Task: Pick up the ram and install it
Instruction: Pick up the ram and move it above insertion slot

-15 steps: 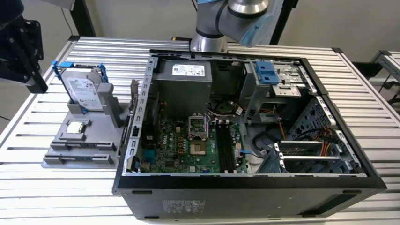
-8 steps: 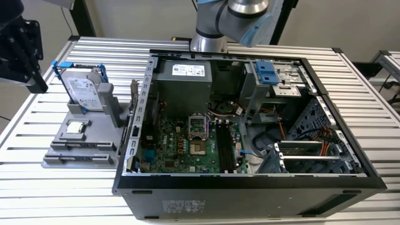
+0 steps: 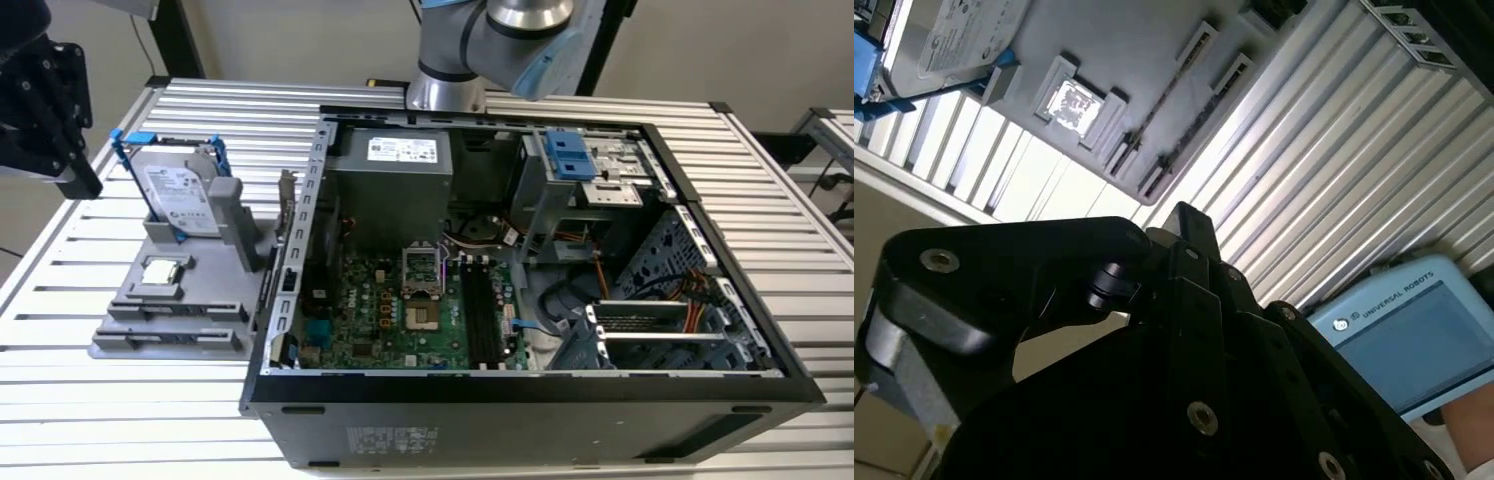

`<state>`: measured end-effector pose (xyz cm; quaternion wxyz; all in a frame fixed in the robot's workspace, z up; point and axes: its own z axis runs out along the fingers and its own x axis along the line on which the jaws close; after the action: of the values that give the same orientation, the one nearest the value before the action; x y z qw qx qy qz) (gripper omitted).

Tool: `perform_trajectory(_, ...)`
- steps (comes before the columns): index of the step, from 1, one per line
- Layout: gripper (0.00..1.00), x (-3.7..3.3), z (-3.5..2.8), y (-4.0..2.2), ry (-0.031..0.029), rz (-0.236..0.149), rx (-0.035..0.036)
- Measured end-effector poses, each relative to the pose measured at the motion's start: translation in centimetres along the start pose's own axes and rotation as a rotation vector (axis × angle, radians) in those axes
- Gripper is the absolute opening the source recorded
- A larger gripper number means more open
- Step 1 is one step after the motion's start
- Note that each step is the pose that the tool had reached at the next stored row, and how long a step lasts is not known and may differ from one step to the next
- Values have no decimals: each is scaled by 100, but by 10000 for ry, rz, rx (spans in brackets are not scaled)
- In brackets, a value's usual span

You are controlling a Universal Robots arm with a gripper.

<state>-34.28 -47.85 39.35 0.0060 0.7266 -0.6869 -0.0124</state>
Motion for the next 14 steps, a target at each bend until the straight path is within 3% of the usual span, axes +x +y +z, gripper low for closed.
perform_trajectory(1,0,0,0,0,0,-6,0)
perform_trajectory(2,100,0,0,0,0,-11,0)
perform_trajectory(14,100,0,1,0,1,-83,1)
